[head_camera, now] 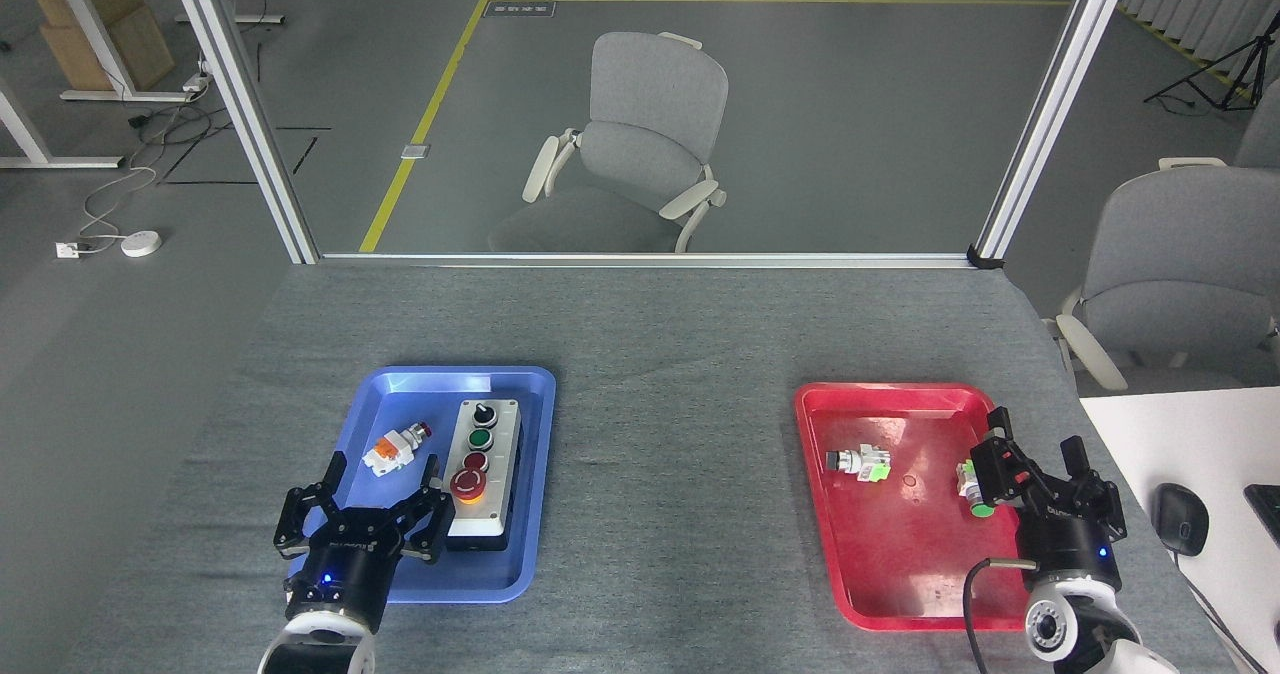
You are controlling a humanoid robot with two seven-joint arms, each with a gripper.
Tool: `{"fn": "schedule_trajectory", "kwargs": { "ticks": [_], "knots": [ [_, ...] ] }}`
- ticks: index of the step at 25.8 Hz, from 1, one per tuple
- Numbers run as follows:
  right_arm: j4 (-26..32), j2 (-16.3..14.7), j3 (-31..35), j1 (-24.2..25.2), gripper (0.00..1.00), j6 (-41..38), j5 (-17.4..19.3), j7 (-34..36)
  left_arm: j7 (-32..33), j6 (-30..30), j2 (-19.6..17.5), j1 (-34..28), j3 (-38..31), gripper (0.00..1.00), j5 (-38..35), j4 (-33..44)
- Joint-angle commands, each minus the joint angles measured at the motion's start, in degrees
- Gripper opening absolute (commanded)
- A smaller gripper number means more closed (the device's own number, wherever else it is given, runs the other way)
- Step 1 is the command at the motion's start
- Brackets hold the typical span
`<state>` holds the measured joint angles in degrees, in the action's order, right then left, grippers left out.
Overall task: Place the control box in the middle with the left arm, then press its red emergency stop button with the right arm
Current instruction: 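Close the left gripper on the near end of the control box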
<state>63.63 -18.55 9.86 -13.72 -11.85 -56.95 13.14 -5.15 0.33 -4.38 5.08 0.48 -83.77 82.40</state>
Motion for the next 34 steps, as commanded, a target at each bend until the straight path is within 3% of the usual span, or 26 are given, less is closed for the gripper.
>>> {"fn": "schedule_trajectory", "kwargs": {
  "ticks": [1, 7, 11, 14, 34],
  "knots": [
    [0.0, 0.0, 0.0, 0.0, 0.99, 0.0, 0.0, 0.0, 0.0, -0.1, 0.5, -2.3, 0.6, 0.99, -0.1, 1.1],
    [0.0, 0.1, 0.0, 0.1, 0.99, 0.0, 0.0, 0.0, -1.3, -1.0, 2.1, -3.8, 3.6, 0.99, -0.2, 1.0],
    [0.0, 0.1, 0.0, 0.1, 0.99, 0.0, 0.0, 0.0, -1.7, -5.1, 3.8, -3.6, 8.0, 0.99, -2.3, 0.3],
    [0.0, 0.0, 0.0, 0.1, 0.99, 0.0, 0.0, 0.0, -2.3, -6.3, 5.2, -2.7, 9.0, 0.99, -3.2, -3.6],
    [0.1, 0.0, 0.0, 0.2, 0.99, 0.0, 0.0, 0.0, -6.7, -7.8, 4.0, 6.0, 8.0, 0.98, -0.9, -20.7]
  ]
}}
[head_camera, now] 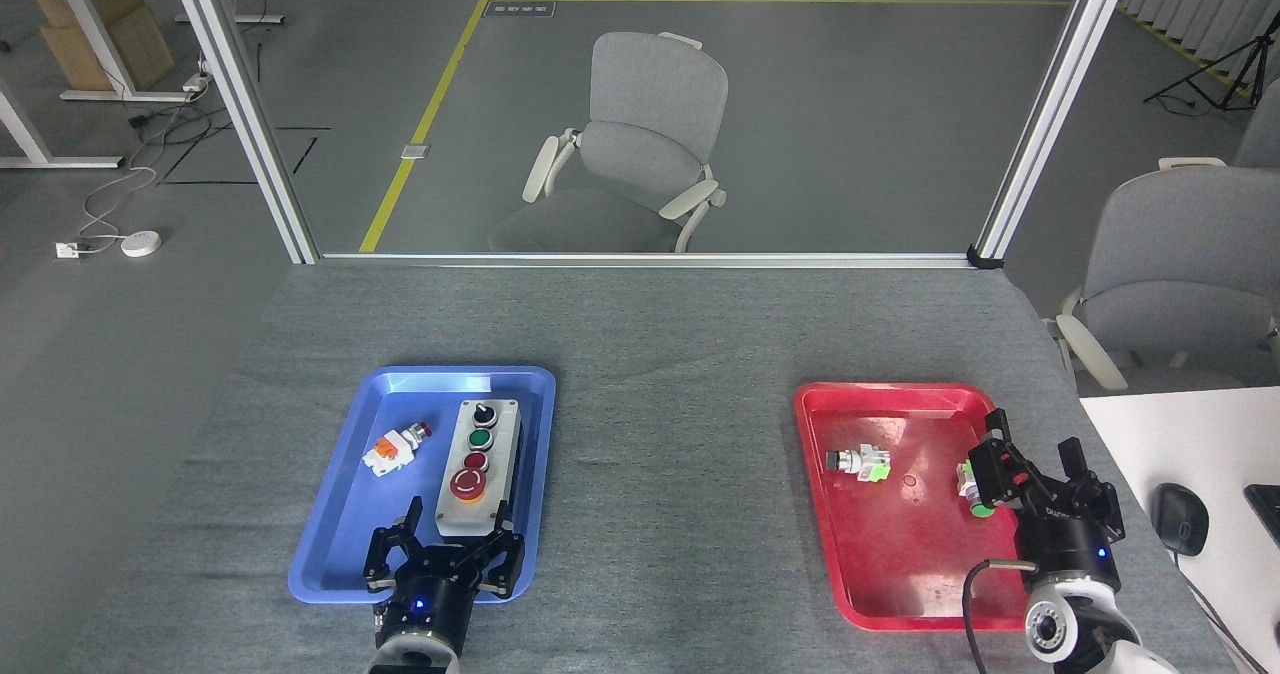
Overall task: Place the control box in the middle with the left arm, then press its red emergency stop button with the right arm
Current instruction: 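Close the left gripper on the near end of the control box, then slide the control box with the left gripper out of the blue tray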
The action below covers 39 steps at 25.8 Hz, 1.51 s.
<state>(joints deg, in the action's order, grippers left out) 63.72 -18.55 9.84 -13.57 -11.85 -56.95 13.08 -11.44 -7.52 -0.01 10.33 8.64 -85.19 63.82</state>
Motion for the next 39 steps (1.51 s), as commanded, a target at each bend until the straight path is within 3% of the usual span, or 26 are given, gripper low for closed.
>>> {"fn": "schedule_trajectory", "kwargs": {
  "ticks": [1, 12, 18, 34, 36, 39],
  "knots": [
    [0.0, 0.0, 0.0, 0.0, 0.99, 0.0, 0.0, 0.0, -0.5, 0.0, -0.4, 1.2, -0.1, 0.98, 0.6, -2.8],
    [0.0, 0.0, 0.0, -0.1, 0.99, 0.1, 0.0, 0.0, -2.1, 0.2, -1.1, 2.9, -0.1, 0.98, 2.7, -7.6],
    [0.0, 0.1, 0.0, -0.2, 0.99, 0.1, 0.0, 0.0, -4.5, 1.0, -1.0, 4.3, 0.0, 0.87, 2.7, -10.5],
    [-0.1, 0.1, 0.0, -0.1, 0.99, 0.2, 0.0, 0.0, -5.6, 1.5, -0.9, 8.3, 0.1, 0.89, 2.5, -15.9],
    [-0.1, 0.1, 0.0, -0.1, 0.99, 0.2, 0.0, 0.0, -6.1, 1.5, -0.9, 8.4, 0.1, 0.86, 2.5, -16.4],
    [-0.1, 0.1, 0.0, -0.3, 0.99, 0.2, 0.0, 0.0, -6.6, 1.7, -1.0, 8.4, 0.1, 0.69, 2.6, -16.9]
  ]
}}
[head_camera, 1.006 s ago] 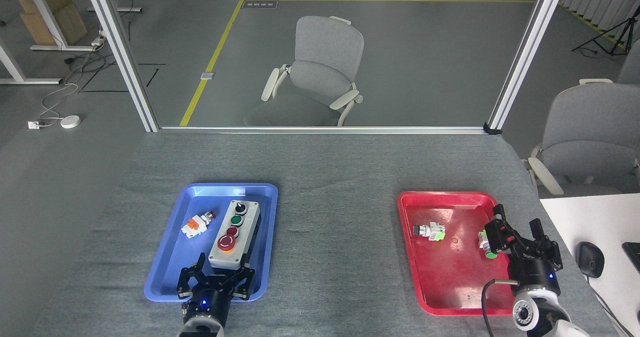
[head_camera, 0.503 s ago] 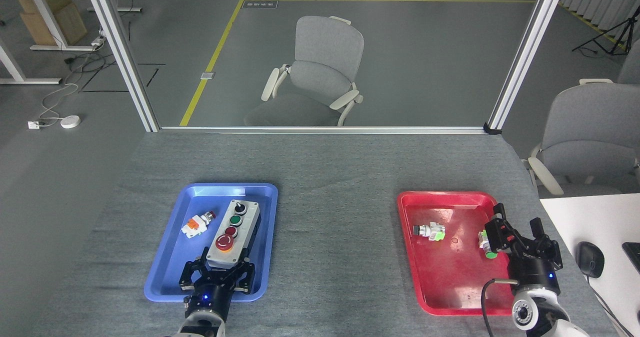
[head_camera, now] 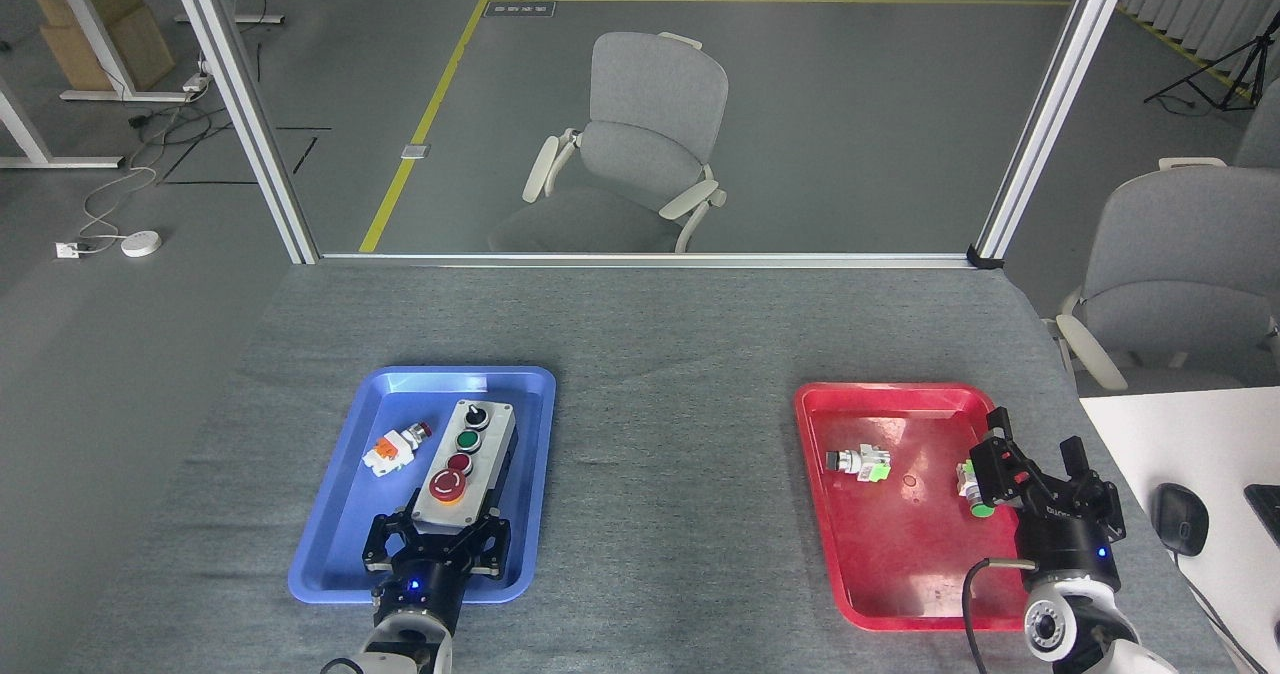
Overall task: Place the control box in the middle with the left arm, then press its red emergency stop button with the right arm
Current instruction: 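Slide the control box with the left gripper out of the blue tray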
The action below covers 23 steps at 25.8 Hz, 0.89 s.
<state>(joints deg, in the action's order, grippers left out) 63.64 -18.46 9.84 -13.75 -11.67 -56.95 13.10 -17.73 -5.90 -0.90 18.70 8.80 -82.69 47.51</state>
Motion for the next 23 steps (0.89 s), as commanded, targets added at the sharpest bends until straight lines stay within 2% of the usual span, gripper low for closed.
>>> {"fn": "schedule_trajectory", "kwargs": {
  "ticks": [1, 6, 10, 19, 23],
  "knots": [
    [0.0, 0.0, 0.0, -0.1, 0.99, 0.0, 0.0, 0.0, -0.6, 0.7, 0.0, 0.1, 0.1, 0.61, 0.1, -0.8],
    [0.0, 0.0, 0.0, -0.1, 0.99, 0.0, 0.0, 0.0, -3.2, 3.8, -0.2, 0.0, 0.2, 0.23, -0.3, -0.7],
    [0.0, 0.0, 0.0, -0.1, 0.99, 0.0, 0.0, 0.0, -4.5, 5.1, -0.2, -0.6, 0.3, 0.02, -0.6, 0.4],
    [0.0, 0.0, 0.0, -0.2, 0.99, 0.0, 0.0, 0.0, -3.2, 10.6, 0.5, -2.3, 0.5, 0.0, -0.6, 11.7],
    [0.0, 0.1, 0.1, -0.3, 0.99, 0.0, 0.0, 0.0, -0.7, 10.9, 4.0, -2.3, 3.7, 0.0, -0.7, 14.2]
  ]
}}
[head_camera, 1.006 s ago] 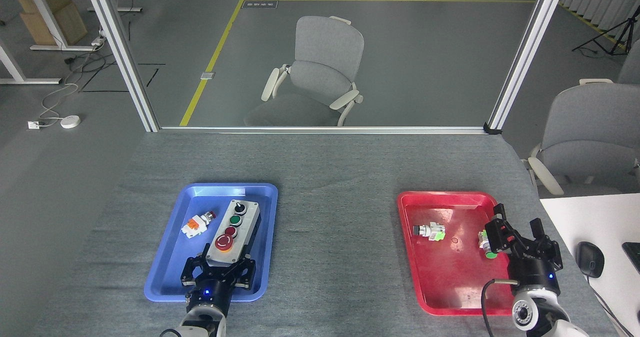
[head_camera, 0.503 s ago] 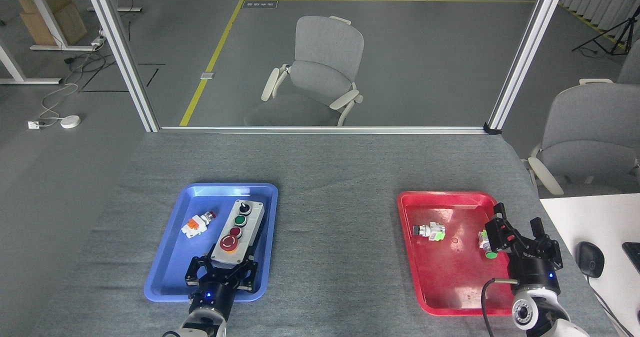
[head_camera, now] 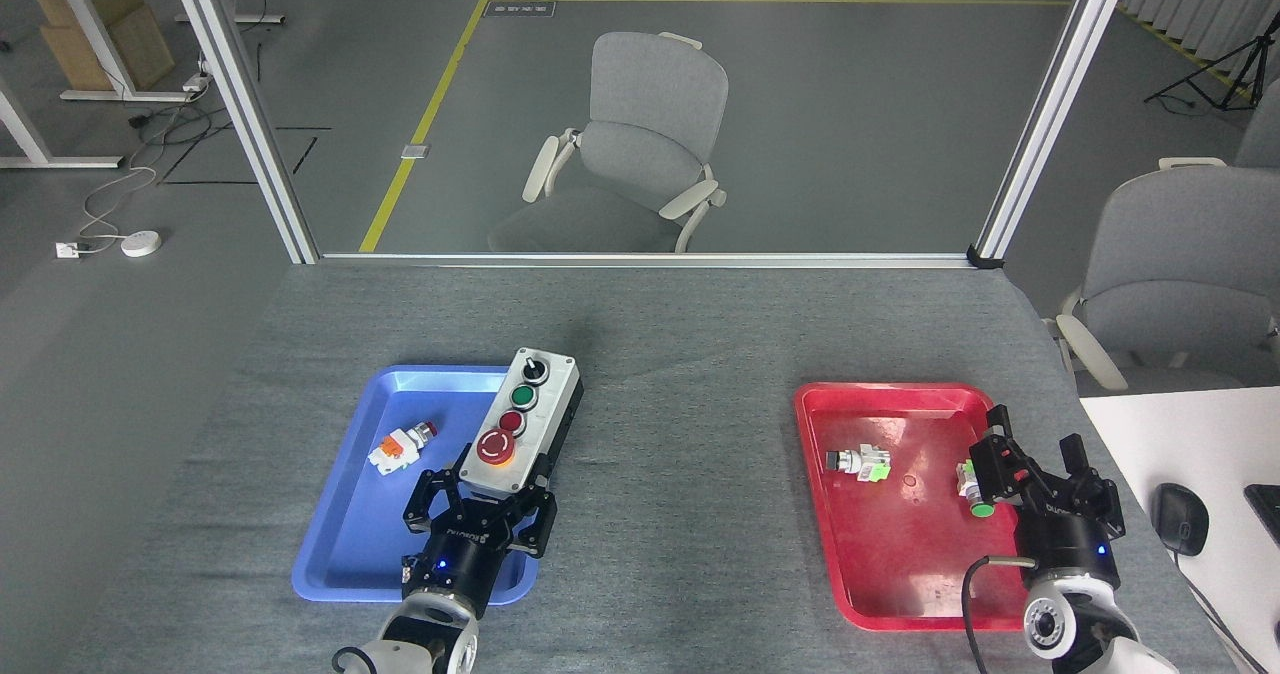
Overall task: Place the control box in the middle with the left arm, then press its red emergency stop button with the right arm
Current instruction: 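Slide the control box with the left gripper out of the blue tray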
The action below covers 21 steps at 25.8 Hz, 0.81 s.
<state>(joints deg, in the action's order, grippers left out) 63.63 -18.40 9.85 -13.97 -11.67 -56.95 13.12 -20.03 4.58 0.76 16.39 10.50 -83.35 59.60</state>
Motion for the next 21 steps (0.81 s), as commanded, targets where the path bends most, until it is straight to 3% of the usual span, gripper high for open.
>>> {"fn": "schedule_trajectory", "kwargs": {
  "ticks": [1, 4, 14, 21],
  "knots": [
    [0.0, 0.0, 0.1, -0.1, 0.99, 0.1, 0.0, 0.1, 2.1, 0.4, 3.6, 0.0, 3.2, 0.0, -0.1, 2.4],
    [0.0, 0.4, 0.1, -0.1, 0.99, 0.1, 0.0, 0.1, 4.3, -0.2, 7.3, 0.6, 8.0, 0.0, -0.7, 1.3],
    [0.0, 0.3, 0.1, -0.2, 0.99, 0.1, 0.1, 0.2, 9.1, -3.6, 7.3, 2.6, 15.3, 0.0, 0.5, -3.4],
    [0.0, 0.1, 0.3, -0.3, 0.99, 0.1, 0.1, 0.2, 10.9, -11.5, 7.3, 2.6, 19.4, 0.0, 4.8, -4.3]
  ]
}}
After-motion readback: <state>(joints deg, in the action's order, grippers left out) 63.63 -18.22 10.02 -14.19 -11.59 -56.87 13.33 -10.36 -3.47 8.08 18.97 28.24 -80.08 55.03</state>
